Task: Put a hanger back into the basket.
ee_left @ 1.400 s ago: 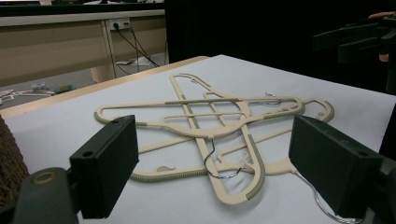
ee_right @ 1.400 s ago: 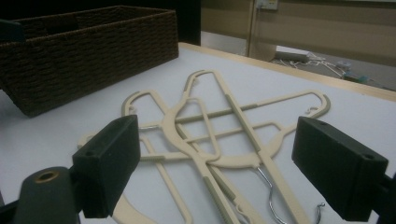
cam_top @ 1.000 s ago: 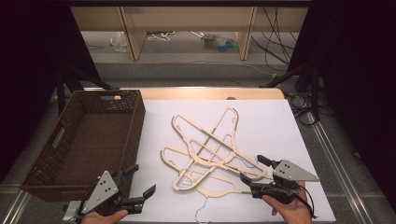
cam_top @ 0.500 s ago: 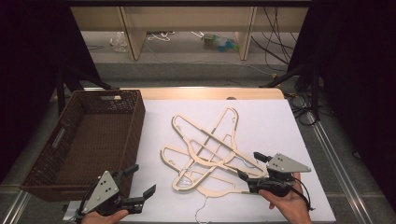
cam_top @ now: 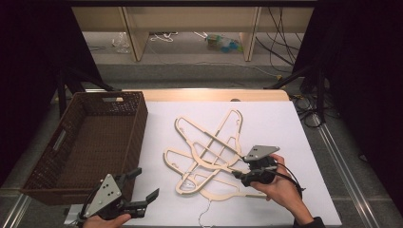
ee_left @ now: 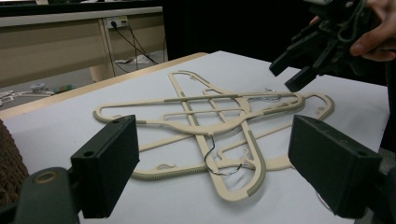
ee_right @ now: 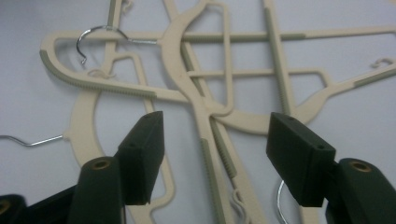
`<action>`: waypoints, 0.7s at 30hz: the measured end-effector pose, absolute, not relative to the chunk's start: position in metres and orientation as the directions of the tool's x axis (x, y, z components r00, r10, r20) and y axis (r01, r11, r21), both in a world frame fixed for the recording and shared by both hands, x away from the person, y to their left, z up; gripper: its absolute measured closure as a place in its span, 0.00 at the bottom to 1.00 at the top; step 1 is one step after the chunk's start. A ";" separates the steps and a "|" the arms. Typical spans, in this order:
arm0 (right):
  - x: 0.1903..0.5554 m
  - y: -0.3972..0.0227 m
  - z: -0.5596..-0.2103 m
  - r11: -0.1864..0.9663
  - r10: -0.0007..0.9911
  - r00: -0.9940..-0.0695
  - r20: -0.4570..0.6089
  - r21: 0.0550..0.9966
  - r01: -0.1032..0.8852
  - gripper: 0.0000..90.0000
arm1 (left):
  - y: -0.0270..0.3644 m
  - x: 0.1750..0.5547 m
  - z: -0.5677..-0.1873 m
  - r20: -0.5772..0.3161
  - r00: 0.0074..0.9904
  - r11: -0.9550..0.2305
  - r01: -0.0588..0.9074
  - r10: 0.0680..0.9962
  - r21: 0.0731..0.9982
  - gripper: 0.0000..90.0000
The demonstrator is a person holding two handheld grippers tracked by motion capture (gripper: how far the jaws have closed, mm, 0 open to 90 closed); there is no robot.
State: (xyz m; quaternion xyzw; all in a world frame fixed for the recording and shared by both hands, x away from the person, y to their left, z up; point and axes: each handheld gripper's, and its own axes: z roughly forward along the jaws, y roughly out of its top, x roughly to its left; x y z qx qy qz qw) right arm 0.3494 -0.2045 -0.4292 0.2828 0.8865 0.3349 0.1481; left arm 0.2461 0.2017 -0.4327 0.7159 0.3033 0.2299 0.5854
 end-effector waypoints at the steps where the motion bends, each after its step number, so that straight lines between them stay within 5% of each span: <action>1: 0.351 -0.202 -0.431 0.621 0.597 -0.799 -0.072 0.672 0.404 0.47 | 0.202 0.246 -0.433 -0.026 0.711 -0.132 0.166 0.702 0.977 0.18; 11: 0.376 -0.184 -0.451 0.701 0.583 -0.812 -0.017 0.516 0.492 0.65 | 0.202 0.249 -0.432 0.017 0.728 -0.153 0.121 0.685 0.981 0.18; 21: 0.383 -0.173 -0.461 0.763 0.535 -0.844 -0.026 0.443 0.470 0.76 | 0.200 0.248 -0.433 -0.002 0.727 -0.143 0.138 0.686 0.980 0.18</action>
